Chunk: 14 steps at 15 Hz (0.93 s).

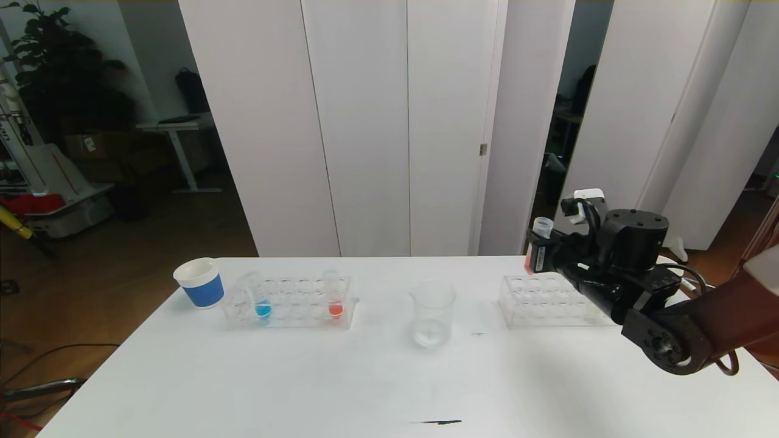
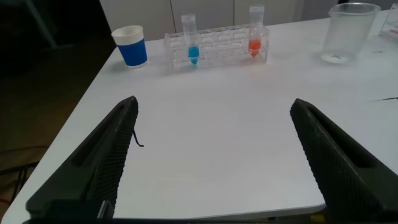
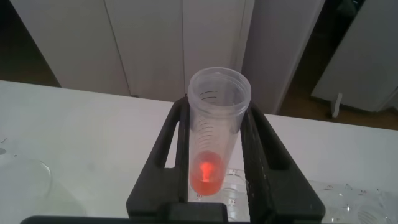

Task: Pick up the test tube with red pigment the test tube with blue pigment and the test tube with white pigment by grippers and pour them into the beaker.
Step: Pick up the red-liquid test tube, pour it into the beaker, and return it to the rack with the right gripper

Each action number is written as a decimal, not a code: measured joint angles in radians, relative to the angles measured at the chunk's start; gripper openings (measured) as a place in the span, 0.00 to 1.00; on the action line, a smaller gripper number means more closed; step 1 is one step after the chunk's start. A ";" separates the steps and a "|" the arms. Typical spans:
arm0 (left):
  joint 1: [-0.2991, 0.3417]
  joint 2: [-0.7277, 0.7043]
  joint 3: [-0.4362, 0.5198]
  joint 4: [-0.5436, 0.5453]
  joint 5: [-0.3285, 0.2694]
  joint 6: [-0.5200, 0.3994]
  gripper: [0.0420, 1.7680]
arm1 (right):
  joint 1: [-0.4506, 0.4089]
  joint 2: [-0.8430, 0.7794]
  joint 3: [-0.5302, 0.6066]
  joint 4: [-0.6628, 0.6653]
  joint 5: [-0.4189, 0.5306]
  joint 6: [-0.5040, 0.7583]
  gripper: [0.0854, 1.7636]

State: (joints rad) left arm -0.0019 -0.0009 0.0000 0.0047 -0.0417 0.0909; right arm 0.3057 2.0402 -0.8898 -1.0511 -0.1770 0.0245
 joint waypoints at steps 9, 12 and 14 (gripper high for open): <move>-0.001 0.000 0.000 0.000 0.000 0.000 0.99 | -0.079 -0.106 -0.514 0.610 0.207 -0.002 0.29; -0.001 0.000 0.000 0.000 0.000 0.000 0.99 | -0.073 -0.100 -0.554 0.610 0.350 -0.016 0.29; -0.001 0.000 0.000 0.000 0.000 0.000 0.99 | -0.069 -0.091 -0.561 0.606 0.480 -0.045 0.29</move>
State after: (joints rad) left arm -0.0028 -0.0009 0.0000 0.0043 -0.0417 0.0909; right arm 0.2366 1.9491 -1.4513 -0.4453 0.3030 -0.0202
